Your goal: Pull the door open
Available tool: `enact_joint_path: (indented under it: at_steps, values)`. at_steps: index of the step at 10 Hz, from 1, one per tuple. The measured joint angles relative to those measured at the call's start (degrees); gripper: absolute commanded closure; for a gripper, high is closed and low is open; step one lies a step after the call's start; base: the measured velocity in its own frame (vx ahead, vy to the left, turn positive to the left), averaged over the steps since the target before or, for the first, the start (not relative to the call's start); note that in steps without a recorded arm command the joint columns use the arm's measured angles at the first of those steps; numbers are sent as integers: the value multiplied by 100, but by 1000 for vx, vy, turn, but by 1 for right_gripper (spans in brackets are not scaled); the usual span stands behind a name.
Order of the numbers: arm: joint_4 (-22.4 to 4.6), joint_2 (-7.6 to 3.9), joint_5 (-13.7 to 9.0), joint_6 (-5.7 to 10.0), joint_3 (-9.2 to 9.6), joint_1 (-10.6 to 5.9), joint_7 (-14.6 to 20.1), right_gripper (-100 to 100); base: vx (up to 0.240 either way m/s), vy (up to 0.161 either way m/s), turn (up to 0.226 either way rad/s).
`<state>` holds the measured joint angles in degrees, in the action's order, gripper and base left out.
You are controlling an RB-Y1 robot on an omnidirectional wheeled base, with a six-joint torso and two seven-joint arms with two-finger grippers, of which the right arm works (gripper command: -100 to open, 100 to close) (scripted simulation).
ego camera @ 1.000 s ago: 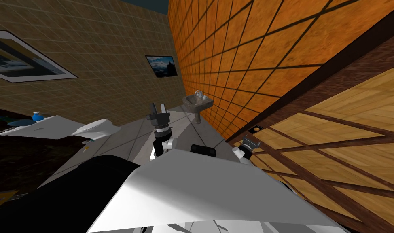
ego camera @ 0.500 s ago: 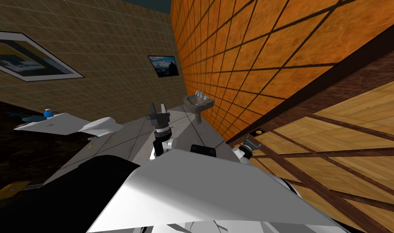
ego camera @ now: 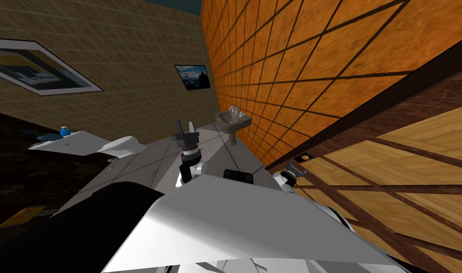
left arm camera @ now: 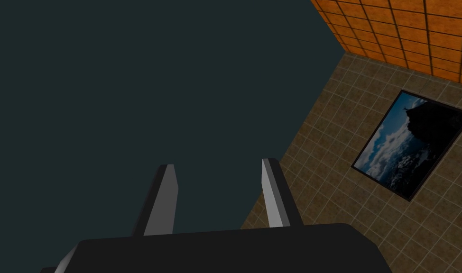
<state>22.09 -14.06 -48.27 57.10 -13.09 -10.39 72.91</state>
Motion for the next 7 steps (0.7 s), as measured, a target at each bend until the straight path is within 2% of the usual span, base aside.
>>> enact_joint_path:
  at_steps: [1, 2, 4, 5, 7]
  values:
    - [123, -33, 13, -35, 24, 122, 35, -100, 156, 1, -63]
    - [124, -71, 31, -42, 52, 167, 105, -100, 129, -6, -23]
    - [-162, -180, 98, 77, 147, 140, 384, -100, 119, -14, -42]
    - [-61, -191, 100, 59, 154, 217, 416, -100, 144, -52, -84]
    - [191, -268, 141, -6, 225, 503, 545, -100, 125, -13, -46]
